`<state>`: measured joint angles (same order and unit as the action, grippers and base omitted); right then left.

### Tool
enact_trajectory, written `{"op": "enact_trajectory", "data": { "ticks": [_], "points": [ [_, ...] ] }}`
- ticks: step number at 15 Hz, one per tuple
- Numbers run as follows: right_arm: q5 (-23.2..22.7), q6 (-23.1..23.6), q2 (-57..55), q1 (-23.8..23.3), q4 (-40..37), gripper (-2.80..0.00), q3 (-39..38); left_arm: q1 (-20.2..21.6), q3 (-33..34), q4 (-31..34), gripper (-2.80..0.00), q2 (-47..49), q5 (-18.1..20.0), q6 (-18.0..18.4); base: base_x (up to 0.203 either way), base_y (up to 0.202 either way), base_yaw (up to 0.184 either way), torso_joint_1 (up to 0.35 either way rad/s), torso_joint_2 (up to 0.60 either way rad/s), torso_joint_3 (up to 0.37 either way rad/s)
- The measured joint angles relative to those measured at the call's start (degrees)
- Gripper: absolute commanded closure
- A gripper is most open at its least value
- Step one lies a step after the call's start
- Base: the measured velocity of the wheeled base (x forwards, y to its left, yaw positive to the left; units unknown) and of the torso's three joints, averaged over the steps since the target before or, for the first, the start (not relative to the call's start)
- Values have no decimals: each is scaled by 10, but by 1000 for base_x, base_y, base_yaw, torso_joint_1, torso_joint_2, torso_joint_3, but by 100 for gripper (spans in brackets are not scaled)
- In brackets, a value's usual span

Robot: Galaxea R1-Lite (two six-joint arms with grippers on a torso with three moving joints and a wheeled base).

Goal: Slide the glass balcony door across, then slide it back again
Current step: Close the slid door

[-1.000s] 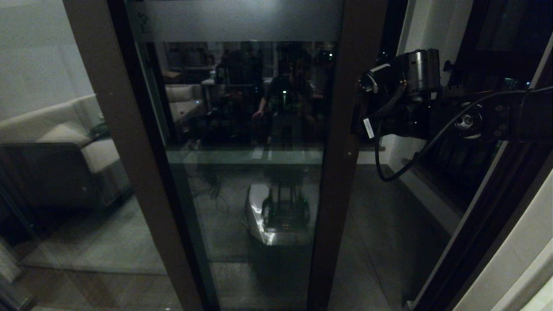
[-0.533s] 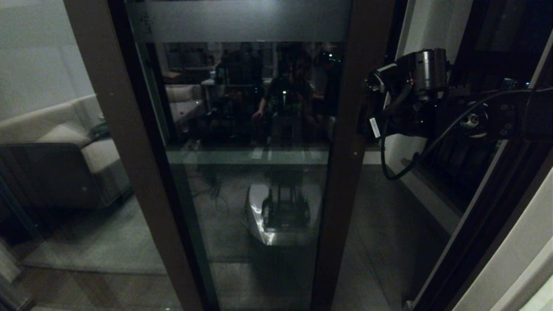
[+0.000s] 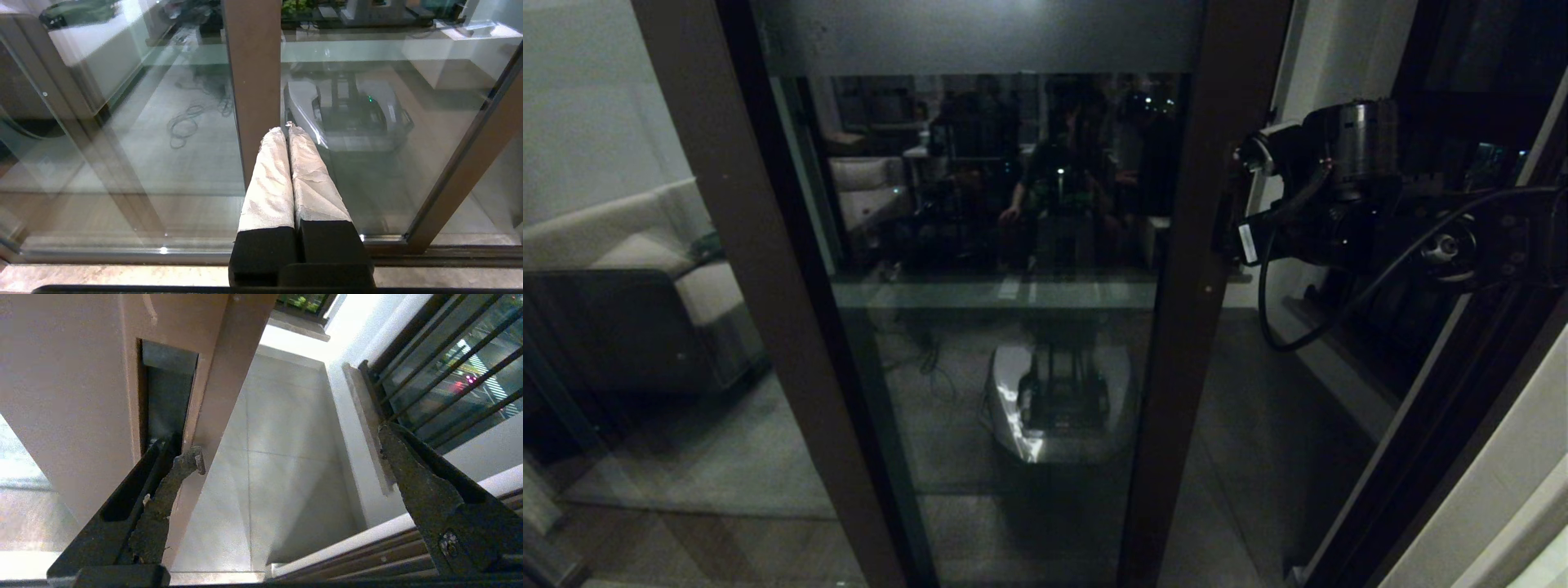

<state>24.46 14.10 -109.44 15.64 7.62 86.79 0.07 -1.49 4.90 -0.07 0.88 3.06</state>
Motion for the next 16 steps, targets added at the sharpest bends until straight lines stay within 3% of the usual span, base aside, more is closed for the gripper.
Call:
{"op": "enact_trajectory", "data": {
  "ticks": [9, 16],
  "points": [
    [-12, -37, 19, -43, 5, -280, -31, 0, 0, 0, 0, 0, 0, 0, 0, 0, 0, 0, 0, 0],
    [-5, -38, 43, -88, 3, -280, -64, 0, 0, 0, 0, 0, 0, 0, 0, 0, 0, 0, 0, 0]
  ]
}}
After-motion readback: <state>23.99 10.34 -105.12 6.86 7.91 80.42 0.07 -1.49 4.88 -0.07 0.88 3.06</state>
